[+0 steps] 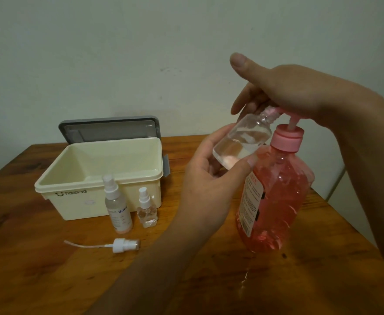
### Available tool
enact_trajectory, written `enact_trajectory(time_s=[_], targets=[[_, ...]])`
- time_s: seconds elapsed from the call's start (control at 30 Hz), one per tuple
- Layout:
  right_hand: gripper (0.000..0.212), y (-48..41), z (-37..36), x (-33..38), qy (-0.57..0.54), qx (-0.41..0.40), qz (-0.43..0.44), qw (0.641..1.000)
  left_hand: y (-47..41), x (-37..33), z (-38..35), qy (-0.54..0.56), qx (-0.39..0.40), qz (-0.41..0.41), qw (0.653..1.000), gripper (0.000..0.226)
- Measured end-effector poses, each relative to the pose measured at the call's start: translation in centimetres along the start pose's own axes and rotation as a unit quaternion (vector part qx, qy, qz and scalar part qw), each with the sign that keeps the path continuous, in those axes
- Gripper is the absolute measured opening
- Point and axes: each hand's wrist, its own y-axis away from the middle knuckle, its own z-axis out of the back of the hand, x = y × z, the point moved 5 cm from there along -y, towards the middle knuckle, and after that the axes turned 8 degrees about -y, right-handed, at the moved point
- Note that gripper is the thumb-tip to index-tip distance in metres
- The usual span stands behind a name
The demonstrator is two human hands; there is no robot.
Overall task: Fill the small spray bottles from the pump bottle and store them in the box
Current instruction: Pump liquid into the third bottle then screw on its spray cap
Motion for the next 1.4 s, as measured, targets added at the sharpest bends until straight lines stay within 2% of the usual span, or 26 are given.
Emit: enact_trajectory(time_s=[0.63,1.4], targets=[[0.081,-0.2,-0.6,-0.6,0.026,0.017,-0.016,0.999,0.1,0.1,-0.2,0.003,-0.004,-0.002,1.0,0.044],[0.084,-0.5,0.0,-0.6,-0.003,0.004,-0.004,1.0,0.0,0.0,-0.1,-0.005,0.001,-0.005,1.0,0.043]])
